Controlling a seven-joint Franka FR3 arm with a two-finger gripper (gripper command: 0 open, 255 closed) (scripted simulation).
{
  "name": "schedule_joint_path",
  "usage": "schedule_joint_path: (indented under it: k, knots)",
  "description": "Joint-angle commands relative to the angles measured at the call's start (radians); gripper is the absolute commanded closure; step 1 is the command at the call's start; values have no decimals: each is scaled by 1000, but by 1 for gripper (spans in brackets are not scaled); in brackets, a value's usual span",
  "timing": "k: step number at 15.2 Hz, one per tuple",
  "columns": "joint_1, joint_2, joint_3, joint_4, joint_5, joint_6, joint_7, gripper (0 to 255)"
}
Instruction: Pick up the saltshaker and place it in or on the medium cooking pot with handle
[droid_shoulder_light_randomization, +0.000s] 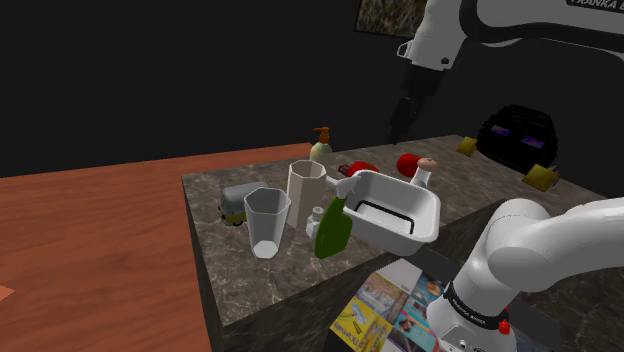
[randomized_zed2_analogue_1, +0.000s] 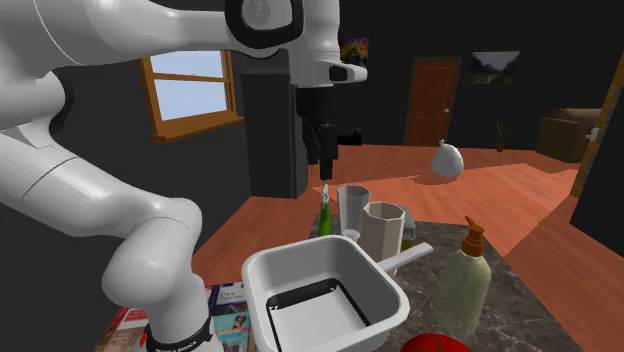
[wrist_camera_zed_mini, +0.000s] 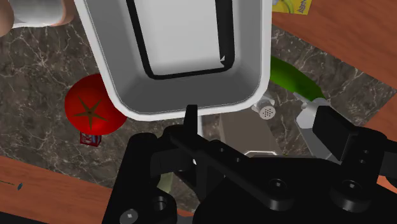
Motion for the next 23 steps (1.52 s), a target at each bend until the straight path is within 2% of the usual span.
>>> schedule_joint_path:
  k: [1,11,20,23]
  knots:
    - [0,0,0,0,0,0,0,0]
    - [39,202,101,-130,37,318,49,0]
    - [58,490,193,-136,27,596,110,0]
    - [58,514,198,-150,24,634,114,0]
